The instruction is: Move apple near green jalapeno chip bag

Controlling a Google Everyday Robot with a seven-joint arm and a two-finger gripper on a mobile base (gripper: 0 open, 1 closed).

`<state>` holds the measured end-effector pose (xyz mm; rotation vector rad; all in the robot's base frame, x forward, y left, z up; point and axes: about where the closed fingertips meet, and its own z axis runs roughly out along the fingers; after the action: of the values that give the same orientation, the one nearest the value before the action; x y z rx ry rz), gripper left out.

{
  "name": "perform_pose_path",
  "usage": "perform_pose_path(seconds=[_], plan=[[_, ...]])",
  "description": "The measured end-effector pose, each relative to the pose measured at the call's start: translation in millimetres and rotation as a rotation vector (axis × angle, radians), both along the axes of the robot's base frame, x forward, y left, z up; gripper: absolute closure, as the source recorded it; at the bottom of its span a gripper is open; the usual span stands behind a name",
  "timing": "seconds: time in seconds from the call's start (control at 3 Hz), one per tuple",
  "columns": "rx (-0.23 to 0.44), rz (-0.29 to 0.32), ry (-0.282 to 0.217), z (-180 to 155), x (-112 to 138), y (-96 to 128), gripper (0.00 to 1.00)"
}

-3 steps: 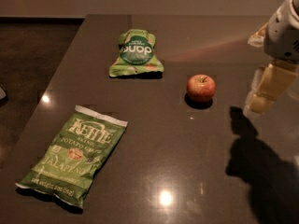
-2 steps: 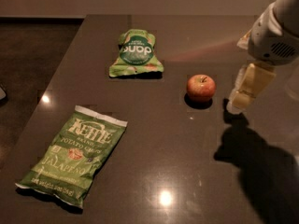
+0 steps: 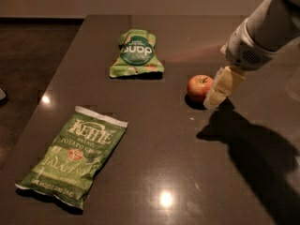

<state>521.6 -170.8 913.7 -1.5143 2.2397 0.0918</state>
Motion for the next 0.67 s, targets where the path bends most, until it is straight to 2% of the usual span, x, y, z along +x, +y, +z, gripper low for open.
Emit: perform_pose_path(seconds=[0.67], plan=[[0.049, -0.011, 0.000, -28.7, 25.5, 4.4, 0.00]])
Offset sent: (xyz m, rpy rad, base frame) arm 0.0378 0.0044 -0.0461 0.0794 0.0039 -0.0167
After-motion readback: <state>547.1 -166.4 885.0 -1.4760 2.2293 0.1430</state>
